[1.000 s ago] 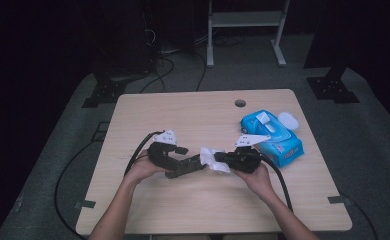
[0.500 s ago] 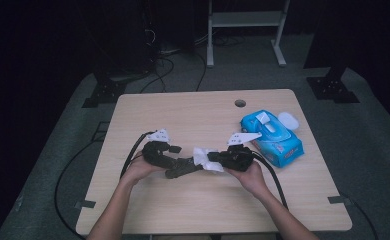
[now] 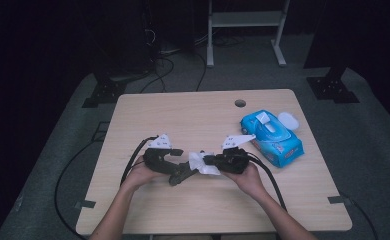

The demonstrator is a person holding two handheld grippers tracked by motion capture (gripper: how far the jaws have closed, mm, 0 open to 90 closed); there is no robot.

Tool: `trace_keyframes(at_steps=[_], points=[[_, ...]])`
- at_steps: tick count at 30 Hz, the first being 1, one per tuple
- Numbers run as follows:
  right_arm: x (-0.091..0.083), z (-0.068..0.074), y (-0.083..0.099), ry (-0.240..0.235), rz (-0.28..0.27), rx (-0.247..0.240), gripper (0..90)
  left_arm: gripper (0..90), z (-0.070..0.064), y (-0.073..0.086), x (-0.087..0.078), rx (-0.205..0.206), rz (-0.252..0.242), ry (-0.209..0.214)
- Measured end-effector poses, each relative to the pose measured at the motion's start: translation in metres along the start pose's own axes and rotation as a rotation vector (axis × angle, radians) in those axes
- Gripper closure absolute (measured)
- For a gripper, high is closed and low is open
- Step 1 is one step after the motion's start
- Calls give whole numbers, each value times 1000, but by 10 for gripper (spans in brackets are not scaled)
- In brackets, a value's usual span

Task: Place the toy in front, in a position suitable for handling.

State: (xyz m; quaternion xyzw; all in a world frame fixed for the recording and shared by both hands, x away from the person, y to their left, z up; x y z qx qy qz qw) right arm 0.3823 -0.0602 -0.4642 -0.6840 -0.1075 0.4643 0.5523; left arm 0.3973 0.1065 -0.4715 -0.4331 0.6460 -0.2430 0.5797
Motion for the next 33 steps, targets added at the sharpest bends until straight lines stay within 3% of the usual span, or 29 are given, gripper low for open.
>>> trace_keyframes(at_steps=[5,17,28,33], points=[[0,2,2,4,8,-14,868,372,-8,0,6,11,-13,21],[-1,1,11,10,28,-10,868,347,-16,-4,20,56,8,5],[-4,0,21,18,49,-17,868,315,-24,-2,36,75,66,30],[-4,-1,30,25,67,-15,868,302,-23,3,45,75,99,18]])
Point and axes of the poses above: each handheld gripper's, and its own axes: x roughly forward along the jaws, y roughly out of its underside, z roughly to its left, the point moved 7 cm from there along x, roughly forward along the jaws, and after that the axes turned 15 degrees about y, right-handed, at the moved point
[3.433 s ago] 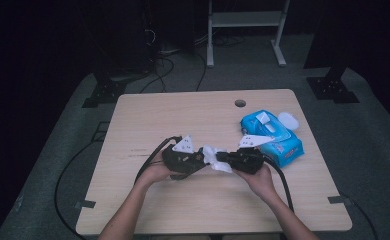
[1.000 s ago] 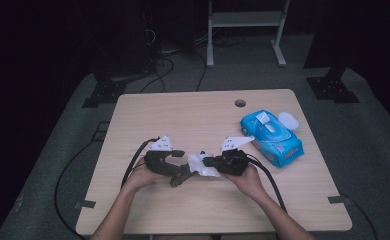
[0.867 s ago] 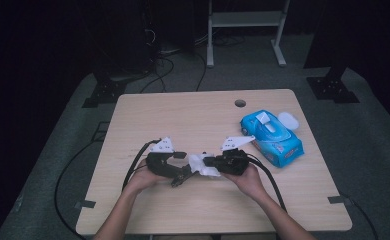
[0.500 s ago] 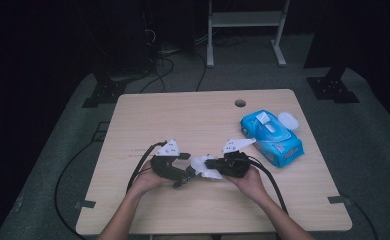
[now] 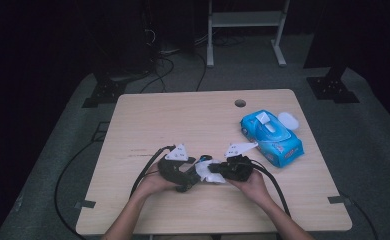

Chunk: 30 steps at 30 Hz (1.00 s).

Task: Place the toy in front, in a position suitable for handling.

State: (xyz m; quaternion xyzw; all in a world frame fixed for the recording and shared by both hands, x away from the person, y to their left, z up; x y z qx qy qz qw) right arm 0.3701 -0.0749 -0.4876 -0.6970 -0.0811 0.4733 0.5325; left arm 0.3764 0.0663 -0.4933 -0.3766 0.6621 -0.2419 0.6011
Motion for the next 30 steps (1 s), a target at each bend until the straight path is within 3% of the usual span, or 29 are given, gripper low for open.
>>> trace_keyframes(at_steps=[4,12,18,22,24,25,27,28,30], points=[[6,-5,13,10,27,21,869,306,2,8,10,7,51,-22],[5,-10,15,13,24,33,869,311,2,8,11,17,55,-34],[-14,-23,11,47,-8,45,869,288,-1,5,7,18,28,-26],[-30,-45,20,108,12,50,868,280,0,4,3,20,19,-36],[-32,-49,23,116,18,52,867,277,0,3,2,20,13,-42],[-35,-58,32,138,38,56,856,273,1,3,0,20,4,-48],[-36,-62,36,142,53,63,820,267,2,2,-1,17,1,-52],[-35,-69,44,146,83,78,706,265,2,2,-1,16,0,-49],[-36,-72,46,147,84,89,659,259,2,2,-2,22,5,-55]])
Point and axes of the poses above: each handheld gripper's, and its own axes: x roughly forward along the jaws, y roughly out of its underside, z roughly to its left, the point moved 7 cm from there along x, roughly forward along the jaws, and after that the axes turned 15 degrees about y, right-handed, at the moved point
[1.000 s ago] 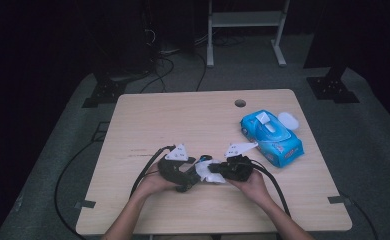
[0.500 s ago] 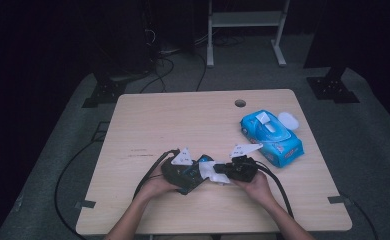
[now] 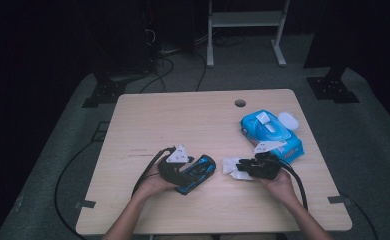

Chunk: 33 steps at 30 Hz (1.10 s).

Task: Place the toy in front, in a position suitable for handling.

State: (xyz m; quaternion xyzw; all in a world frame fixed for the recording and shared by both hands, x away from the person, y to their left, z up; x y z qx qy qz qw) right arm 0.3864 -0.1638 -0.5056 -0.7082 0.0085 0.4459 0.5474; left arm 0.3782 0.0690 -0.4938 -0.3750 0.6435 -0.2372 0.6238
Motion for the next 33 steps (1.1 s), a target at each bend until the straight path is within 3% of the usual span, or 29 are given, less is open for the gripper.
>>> trace_keyframes(at_steps=[4,20,33], points=[[-10,-5,-1,-11,-13,3,581,238,0,-2,-2,3,-10,-4],[-39,-17,4,-14,-53,22,499,202,-1,-6,-15,1,-45,-30],[-52,-25,7,-8,-67,31,428,189,1,0,-29,-17,-58,-54]])
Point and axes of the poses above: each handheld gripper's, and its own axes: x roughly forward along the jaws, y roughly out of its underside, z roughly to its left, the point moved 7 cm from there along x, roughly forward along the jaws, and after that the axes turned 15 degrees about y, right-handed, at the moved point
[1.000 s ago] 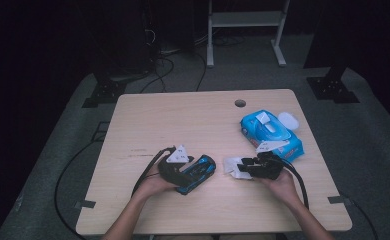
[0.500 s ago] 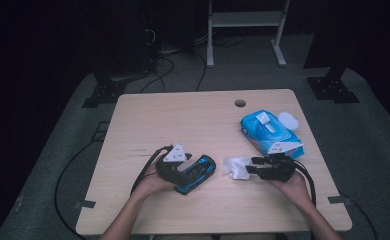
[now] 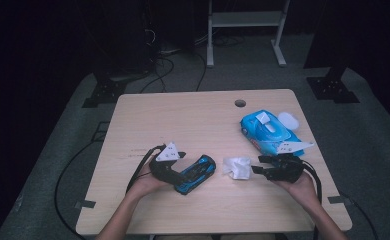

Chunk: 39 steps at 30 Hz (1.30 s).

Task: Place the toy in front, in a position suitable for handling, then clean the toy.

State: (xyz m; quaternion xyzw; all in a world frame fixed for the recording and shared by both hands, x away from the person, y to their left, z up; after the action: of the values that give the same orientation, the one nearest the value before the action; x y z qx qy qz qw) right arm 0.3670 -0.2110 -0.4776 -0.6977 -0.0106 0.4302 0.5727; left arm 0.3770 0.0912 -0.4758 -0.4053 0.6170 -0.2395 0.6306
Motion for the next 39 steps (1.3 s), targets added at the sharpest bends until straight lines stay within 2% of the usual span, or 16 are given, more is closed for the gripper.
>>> trace_keyframes(at_steps=[17,39], points=[[-17,-12,10,24,-4,15,390,161,2,10,-16,-33,-26,-35],[-25,-18,22,36,-2,31,381,141,5,20,-38,-47,-57,-79]])
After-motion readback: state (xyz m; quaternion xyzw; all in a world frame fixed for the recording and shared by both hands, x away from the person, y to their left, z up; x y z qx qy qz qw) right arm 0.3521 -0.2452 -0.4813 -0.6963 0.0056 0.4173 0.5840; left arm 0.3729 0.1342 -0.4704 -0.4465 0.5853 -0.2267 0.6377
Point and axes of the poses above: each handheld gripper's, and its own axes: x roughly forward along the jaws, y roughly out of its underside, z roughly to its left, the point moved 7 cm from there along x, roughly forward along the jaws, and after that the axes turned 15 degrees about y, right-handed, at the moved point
